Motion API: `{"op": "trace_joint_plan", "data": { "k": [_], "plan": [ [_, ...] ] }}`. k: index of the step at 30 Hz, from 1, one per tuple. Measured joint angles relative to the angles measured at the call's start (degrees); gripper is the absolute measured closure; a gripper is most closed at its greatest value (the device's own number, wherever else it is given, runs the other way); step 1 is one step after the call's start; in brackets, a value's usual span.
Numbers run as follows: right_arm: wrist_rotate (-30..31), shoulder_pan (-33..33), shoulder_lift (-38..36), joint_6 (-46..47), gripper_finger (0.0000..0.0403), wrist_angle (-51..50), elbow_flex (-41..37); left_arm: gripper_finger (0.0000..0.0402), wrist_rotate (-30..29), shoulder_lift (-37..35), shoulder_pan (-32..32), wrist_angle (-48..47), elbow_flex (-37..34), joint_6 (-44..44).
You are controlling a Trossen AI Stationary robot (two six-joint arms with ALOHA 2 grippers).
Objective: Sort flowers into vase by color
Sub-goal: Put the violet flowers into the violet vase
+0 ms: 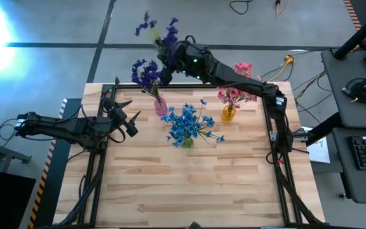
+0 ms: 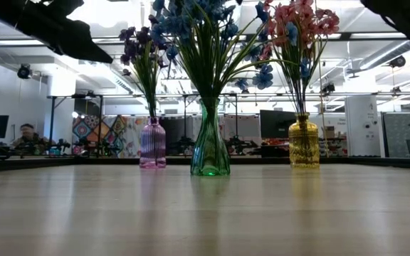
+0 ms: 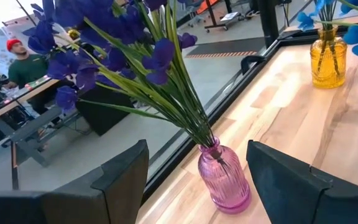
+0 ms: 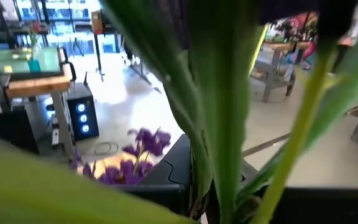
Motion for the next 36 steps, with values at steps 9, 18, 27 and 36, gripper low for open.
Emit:
{"op": "trace_joint_plan", "data": {
  "k": [9, 18, 27, 36],
  "plan": [
    [-4.09, -0.17, 1.09, -0.04, 0.039, -0.84, -1.32, 0.0146, 5.81, 0.0, 0.02, 3.29, -2.11, -2.85],
    [-5.17, 0.07, 1.09, 0.62, 0.039, -0.92, -5.03, 0.0146, 12.51, 2.3, 2.08, 33.6, -15.77, 0.26],
    [-6.45, 0.42, 1.06, 0.15, 0.039, 5.27, -9.28, 0.0146, 16.05, 11.43, 6.57, 49.24, -21.44, 0.1],
    [-6.62, 0.26, -2.03, -1.25, 0.039, 14.19, -18.51, 0.0146, 21.85, 26.24, 14.24, 58.54, -20.8, -3.17]
  ]
}}
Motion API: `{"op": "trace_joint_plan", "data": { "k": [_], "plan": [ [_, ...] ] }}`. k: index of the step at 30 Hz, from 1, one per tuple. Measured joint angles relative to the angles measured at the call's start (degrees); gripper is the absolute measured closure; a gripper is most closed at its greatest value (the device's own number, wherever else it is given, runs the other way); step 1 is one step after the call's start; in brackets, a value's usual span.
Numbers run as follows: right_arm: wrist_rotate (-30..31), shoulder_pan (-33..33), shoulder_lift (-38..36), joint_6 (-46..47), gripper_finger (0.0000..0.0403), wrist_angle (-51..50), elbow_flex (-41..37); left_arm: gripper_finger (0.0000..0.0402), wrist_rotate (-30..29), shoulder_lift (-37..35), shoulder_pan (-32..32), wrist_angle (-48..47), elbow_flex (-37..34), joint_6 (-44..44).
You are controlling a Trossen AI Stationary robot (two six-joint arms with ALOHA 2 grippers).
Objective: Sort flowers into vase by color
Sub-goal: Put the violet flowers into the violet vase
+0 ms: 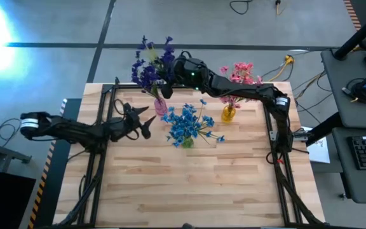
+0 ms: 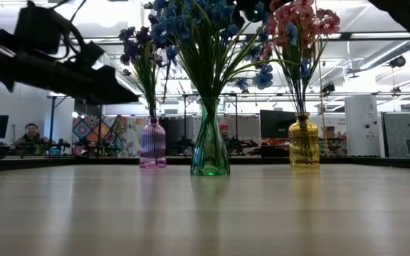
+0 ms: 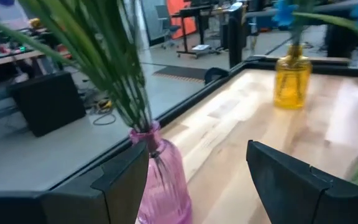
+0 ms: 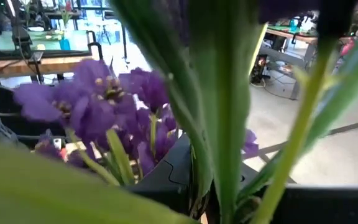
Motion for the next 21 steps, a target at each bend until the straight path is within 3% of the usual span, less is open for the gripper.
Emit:
{"op": "trace_joint_plan", "data": {
  "k": [9, 21],
  "plan": [
    [0.0, 0.02, -2.35, -1.32, 0.039, 1.67, -2.76, 0.0146, 0.74, 17.82, 5.11, 19.91, 0.04, -1.83],
    [0.06, -0.01, -2.35, -1.4, 0.039, 1.72, -3.02, 0.0146, 0.42, 39.24, 5.8, 41.54, -0.03, -2.79]
  ]
}}
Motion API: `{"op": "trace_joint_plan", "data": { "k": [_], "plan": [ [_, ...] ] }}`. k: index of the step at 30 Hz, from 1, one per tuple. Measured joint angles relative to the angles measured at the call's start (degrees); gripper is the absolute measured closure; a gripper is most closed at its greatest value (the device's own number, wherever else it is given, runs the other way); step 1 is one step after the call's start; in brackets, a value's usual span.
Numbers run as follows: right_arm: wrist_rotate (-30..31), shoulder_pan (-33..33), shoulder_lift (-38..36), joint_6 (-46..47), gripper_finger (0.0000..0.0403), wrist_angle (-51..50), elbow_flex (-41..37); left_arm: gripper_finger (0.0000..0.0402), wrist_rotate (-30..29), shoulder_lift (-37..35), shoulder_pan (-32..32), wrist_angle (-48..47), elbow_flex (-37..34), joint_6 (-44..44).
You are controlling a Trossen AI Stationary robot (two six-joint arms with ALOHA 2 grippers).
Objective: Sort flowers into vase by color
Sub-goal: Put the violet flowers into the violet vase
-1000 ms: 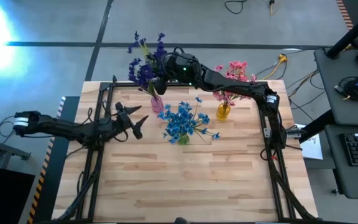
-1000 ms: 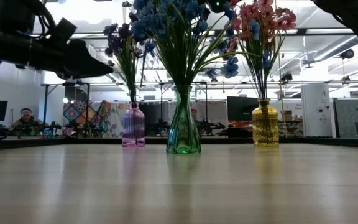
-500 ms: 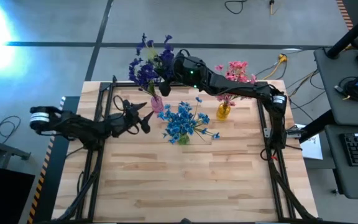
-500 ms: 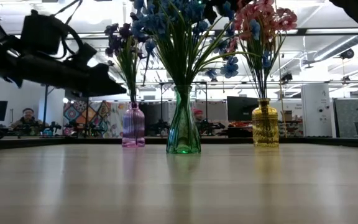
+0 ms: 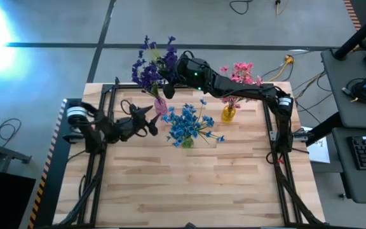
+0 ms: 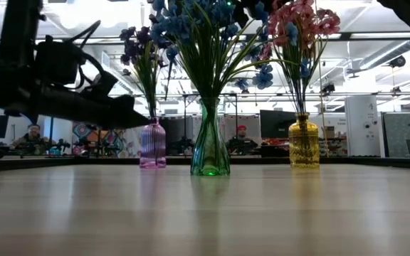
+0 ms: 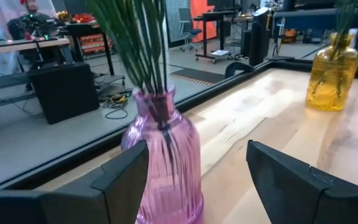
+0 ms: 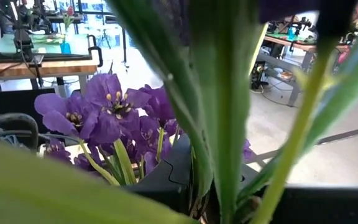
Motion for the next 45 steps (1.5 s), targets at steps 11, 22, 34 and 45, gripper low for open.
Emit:
{"op": "trace_joint_plan", "data": {
  "k": [11, 22, 34, 45],
  "plan": [
    [0.0, -0.01, 0.0, 0.0, 0.039, -0.04, -0.33, 0.0116, -4.16, 3.96, 0.07, 2.35, 0.36, -1.78],
    [0.0, -0.01, 0.0, -0.31, 0.039, -0.04, -0.37, 0.0026, -16.53, 7.55, 0.15, 0.21, 5.56, -0.61],
    [-0.02, -0.03, 0.0, -1.55, 0.039, -0.04, -0.52, 0.002, -11.17, 10.95, 0.49, 0.14, 7.58, -3.26],
    [0.0, -0.03, 0.0, -1.9, 0.039, -0.02, -0.52, 0.002, -10.03, 13.89, 3.16, 0.23, 8.55, -4.73]
  ]
}}
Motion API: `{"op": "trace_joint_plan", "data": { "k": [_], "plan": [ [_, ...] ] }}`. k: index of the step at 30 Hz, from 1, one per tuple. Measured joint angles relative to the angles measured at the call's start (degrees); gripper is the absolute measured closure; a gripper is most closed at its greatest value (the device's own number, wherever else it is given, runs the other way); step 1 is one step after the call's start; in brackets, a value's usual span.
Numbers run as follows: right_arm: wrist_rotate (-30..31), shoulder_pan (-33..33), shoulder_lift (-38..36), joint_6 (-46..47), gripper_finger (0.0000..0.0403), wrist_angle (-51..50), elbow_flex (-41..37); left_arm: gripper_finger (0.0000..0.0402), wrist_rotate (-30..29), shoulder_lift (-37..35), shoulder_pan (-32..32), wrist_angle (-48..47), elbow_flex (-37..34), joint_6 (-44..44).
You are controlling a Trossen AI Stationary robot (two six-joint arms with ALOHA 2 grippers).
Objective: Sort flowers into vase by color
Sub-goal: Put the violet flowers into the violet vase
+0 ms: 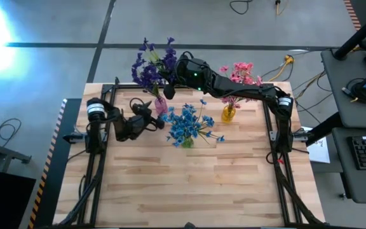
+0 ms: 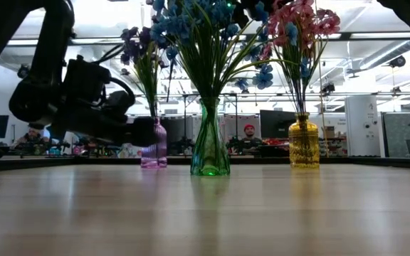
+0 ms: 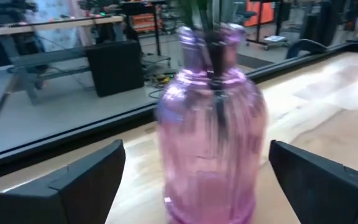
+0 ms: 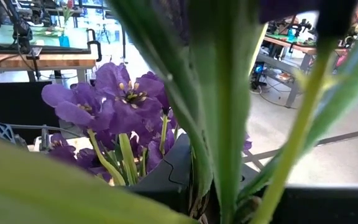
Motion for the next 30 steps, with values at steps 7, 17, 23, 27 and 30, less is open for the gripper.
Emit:
{"op": "trace_joint_plan", "data": {
  "k": [7, 17, 23, 27, 30],
  "plan": [
    [-0.02, 0.02, 0.0, -0.02, 0.039, -0.02, 0.0, 0.002, 3.36, 4.09, 0.51, 0.0, 3.19, -0.04],
    [-1.44, -0.11, 0.0, 1.55, 0.039, 0.41, -1.02, 0.002, 3.36, 5.06, 1.7, 1.95, 3.53, -0.07],
    [-1.51, -0.22, 0.04, 1.55, 0.039, 0.88, -1.28, 0.0022, 3.4, 5.21, 2.3, 2.63, 3.65, -0.07],
    [-1.52, -0.22, 0.04, 1.52, 0.039, 1.21, -1.28, 0.0032, 3.41, 5.34, 2.3, 2.6, 4.54, 0.13],
    [-1.53, -0.22, 0.04, 1.49, 0.039, 1.29, -1.29, 0.0042, 3.41, 5.34, 2.39, 2.56, 4.93, 0.17]
  ]
}}
